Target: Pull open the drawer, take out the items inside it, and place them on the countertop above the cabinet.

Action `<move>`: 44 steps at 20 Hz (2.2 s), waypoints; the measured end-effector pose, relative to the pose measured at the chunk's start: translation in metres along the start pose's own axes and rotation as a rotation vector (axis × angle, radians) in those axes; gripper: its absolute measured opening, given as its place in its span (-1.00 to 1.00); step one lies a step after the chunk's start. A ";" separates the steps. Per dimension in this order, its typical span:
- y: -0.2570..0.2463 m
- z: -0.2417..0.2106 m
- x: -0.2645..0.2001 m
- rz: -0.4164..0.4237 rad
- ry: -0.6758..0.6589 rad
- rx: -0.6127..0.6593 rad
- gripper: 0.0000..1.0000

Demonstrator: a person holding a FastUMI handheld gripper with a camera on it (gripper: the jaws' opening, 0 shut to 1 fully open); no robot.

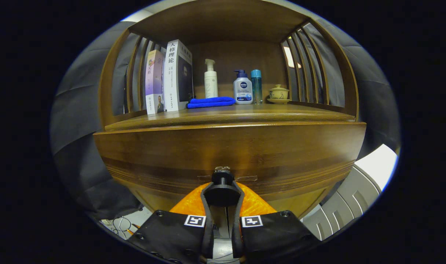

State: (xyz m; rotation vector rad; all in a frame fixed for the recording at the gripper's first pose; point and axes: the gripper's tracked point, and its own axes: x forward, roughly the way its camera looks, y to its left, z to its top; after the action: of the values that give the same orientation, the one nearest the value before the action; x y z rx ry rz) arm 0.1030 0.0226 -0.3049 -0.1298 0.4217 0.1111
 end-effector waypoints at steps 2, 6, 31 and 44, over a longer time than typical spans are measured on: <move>0.000 -0.003 -0.010 0.004 -0.005 0.004 -0.57; 0.001 -0.010 -0.027 0.019 -0.008 0.001 -0.57; 0.005 -0.059 -0.141 0.126 0.018 -0.060 -0.57; -0.016 -0.054 -0.172 0.148 0.086 -0.082 0.71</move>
State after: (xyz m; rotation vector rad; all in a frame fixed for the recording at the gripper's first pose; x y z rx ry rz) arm -0.0727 -0.0149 -0.2805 -0.1847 0.5127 0.2697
